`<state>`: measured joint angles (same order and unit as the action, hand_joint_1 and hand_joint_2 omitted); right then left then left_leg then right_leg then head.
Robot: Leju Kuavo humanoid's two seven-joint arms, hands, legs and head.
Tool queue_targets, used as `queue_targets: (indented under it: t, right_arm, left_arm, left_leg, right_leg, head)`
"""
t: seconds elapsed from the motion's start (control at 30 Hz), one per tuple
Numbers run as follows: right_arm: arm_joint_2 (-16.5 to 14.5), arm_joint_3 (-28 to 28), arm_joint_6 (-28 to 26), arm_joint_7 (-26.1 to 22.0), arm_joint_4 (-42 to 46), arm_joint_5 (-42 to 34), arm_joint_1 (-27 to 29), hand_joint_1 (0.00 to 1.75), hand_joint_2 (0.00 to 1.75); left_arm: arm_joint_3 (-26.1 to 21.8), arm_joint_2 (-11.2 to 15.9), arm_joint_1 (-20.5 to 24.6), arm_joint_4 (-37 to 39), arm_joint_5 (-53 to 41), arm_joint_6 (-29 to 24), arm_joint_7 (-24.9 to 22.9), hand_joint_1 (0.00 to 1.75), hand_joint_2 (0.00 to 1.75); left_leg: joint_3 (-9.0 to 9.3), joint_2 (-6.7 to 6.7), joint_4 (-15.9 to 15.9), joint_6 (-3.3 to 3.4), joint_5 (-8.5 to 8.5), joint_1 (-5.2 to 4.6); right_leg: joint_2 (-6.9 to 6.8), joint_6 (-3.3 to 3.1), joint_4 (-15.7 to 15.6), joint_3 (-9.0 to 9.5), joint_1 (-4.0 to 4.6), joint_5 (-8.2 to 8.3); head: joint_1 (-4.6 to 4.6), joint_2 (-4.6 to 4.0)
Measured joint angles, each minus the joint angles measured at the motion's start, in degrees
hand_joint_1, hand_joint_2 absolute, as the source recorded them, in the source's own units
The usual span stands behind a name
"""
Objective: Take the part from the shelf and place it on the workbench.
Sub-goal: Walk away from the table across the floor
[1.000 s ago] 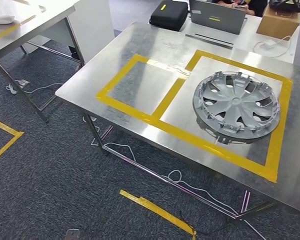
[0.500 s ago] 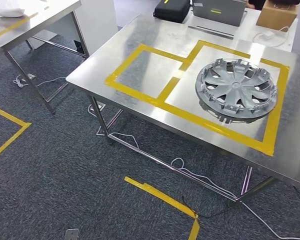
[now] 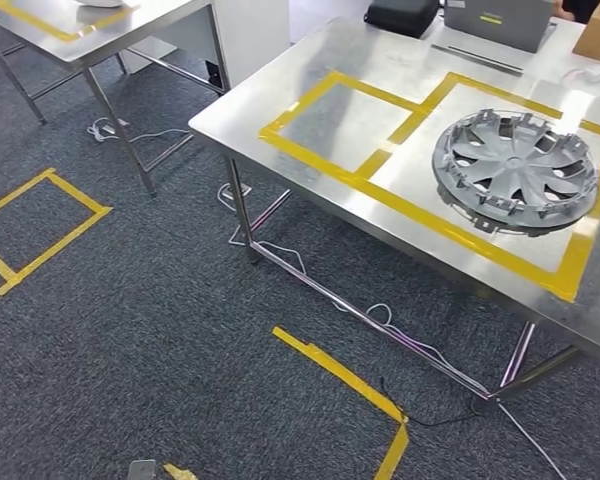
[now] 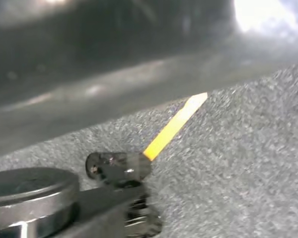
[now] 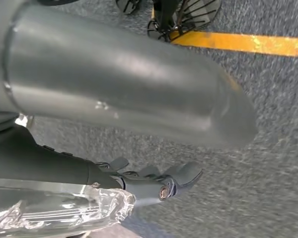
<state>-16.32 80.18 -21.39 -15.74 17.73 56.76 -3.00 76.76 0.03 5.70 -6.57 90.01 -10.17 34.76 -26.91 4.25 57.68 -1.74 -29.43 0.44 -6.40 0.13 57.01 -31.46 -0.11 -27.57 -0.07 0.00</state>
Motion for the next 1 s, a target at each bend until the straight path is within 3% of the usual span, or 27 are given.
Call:
queue_targets:
  t: [0.07,0.1,0.2,0.5,0.53,0.6,0.63,0.67,0.7,0.73,0.77,0.83,0.87,0.9,0.93,1.0]
  right_arm:
    - [0.07,-0.56,0.04,-0.07,-0.36,0.55,-0.12,0.00,0.00]
    - [0.16,-0.78,0.04,-0.09,-0.48,0.74,-0.18,0.00,0.00]
    - [0.38,-1.12,0.04,-0.10,-0.74,0.91,-0.18,0.00,0.00]
    - [0.41,-1.21,0.04,-0.10,-0.79,0.99,-0.12,0.00,0.00]
    - [0.43,-1.26,0.04,-0.09,-0.81,1.04,-0.08,0.00,0.00]
    - [0.59,-1.51,0.05,-0.06,-0.87,1.46,0.03,0.00,0.00]
    - [0.74,-1.76,0.07,-0.05,-0.93,1.81,0.06,0.00,0.00]
    - [0.92,-2.16,0.06,0.00,-1.02,2.42,0.07,0.00,0.00]
    - [1.14,-2.72,-0.01,0.05,-1.15,3.34,0.07,0.00,0.00]
    - [1.37,-3.32,-0.07,0.10,-1.27,4.30,0.12,0.00,0.00]
    - [1.53,-3.85,-0.15,0.16,-1.38,5.16,0.23,0.00,0.00]
    - [1.74,-4.39,-0.21,0.17,-1.46,5.94,0.52,0.00,0.00]
    - [1.79,-4.53,-0.21,0.17,-1.46,6.07,0.60,0.00,0.00]
    - [1.84,-4.65,-0.22,0.16,-1.46,6.16,0.60,0.00,0.00]
    - [1.87,-4.79,-0.22,0.16,-1.46,6.25,0.56,0.00,0.00]
    - [1.89,-5.07,-0.22,0.08,-1.46,6.42,0.47,0.00,0.00]
  left_arm:
    - [-0.19,0.04,-0.08,0.09,0.02,-0.13,0.14,0.00,0.00]
    - [-0.29,0.05,-0.17,0.13,0.03,-0.17,0.15,0.00,0.00]
    - [-0.49,0.05,-0.34,0.25,0.04,-0.28,0.17,0.00,0.00]
    - [-0.57,0.06,-0.29,0.26,0.04,-0.30,0.17,0.00,0.00]
    - [-0.60,0.05,-0.25,0.26,0.04,-0.29,0.17,0.00,0.00]
    - [-0.78,-0.08,-0.18,0.26,0.04,-0.39,0.17,0.00,0.00]
    - [-1.00,-0.16,-0.22,0.26,0.04,-0.52,0.17,0.00,0.00]
    - [-1.26,-0.32,-0.27,0.27,0.04,-0.73,0.17,0.00,0.00]
    - [-1.46,-0.49,-0.46,0.37,0.04,-0.91,0.17,0.00,0.00]
    - [-1.65,-0.66,-0.61,0.47,0.03,-1.08,0.17,0.00,0.00]
    - [-1.71,-0.81,-0.68,0.56,0.02,-1.16,0.18,0.00,0.00]
    - [-1.71,-0.91,-0.72,0.65,0.00,-1.14,0.19,0.00,0.00]
    - [-1.71,-0.93,-0.74,0.65,0.00,-1.10,0.19,0.00,0.00]
    - [-1.70,-0.94,-0.81,0.65,-0.01,-1.07,0.19,0.00,0.00]
    - [-1.70,-0.95,-0.87,0.66,-0.02,-1.05,0.20,0.00,0.00]
    - [-1.70,-0.93,-0.91,0.67,-0.12,-1.04,0.21,0.00,0.00]
  left_leg:
    - [-0.07,-0.73,-1.46,1.08,-0.48,-0.17]
    - [-0.51,-1.26,-1.66,1.57,-0.19,-0.11]
    - [-1.69,-2.24,-1.92,2.82,0.82,0.02]
    - [-2.05,-2.55,-1.91,3.08,1.12,-0.06]
    - [-2.21,-2.70,-1.91,3.17,1.27,-0.10]
    - [-3.54,-3.85,-1.85,3.50,2.37,-0.54]
    - [-4.79,-4.95,-1.82,3.62,3.41,-0.92]
    - [-6.43,-6.57,-1.80,3.60,5.04,-1.32]
    - [-8.18,-7.30,-1.30,3.01,5.61,-1.53]
    - [-10.10,-7.59,0.15,2.30,5.28,-1.62]
    - [-11.77,-7.13,2.83,1.50,3.73,-1.46]
    - [-14.28,-5.27,10.63,0.32,-0.77,-0.85]
    - [-14.69,-4.87,13.49,-0.02,-1.50,-0.52]
    - [-14.22,-4.62,14.41,-0.30,-1.10,-0.23]
    - [-12.57,-4.32,12.86,-0.49,0.15,0.00]
    - [-7.11,-2.29,5.15,-0.39,2.69,0.01]
  right_leg:
    - [-0.92,0.76,0.33,-0.49,0.01,0.47]
    - [-0.21,1.18,0.64,-0.84,-0.07,0.13]
    - [4.01,1.91,2.92,-2.15,-0.28,-3.05]
    - [4.98,1.88,4.54,-2.64,-0.29,-4.70]
    - [5.25,1.87,5.44,-2.89,-0.29,-5.45]
    - [5.91,1.67,11.53,-4.48,-0.19,-8.71]
    - [6.30,1.25,12.77,-3.86,-0.05,-8.60]
    - [7.75,0.64,10.31,-1.08,0.11,-8.09]
    - [8.13,-0.19,5.34,1.78,0.09,-5.86]
    - [8.25,-0.96,0.16,4.56,0.08,-3.59]
    - [7.97,-1.40,-3.37,5.93,0.01,-2.75]
    - [5.23,-1.54,-3.57,4.81,-0.07,-1.72]
    - [4.26,-1.45,-3.51,4.47,-0.09,-1.52]
    - [3.37,-1.34,-3.44,4.16,-0.13,-1.35]
    - [2.58,-1.22,-3.35,3.96,-0.18,-1.24]
    - [1.18,-0.93,-3.16,3.70,-0.17,-1.23]
  head:
    - [0.00,0.00]
    - [0.03,0.00]
    - [0.17,0.00]
    - [0.19,0.00]
    - [0.22,0.00]
    - [0.27,0.00]
    - [0.27,0.00]
    - [0.21,0.00]
    - [0.01,0.00]
    - [-0.25,0.00]
    - [-0.48,0.00]
    - [-0.74,0.00]
    - [-0.75,0.00]
    - [-0.76,0.00]
    - [-0.75,0.00]
    - [-0.76,0.00]
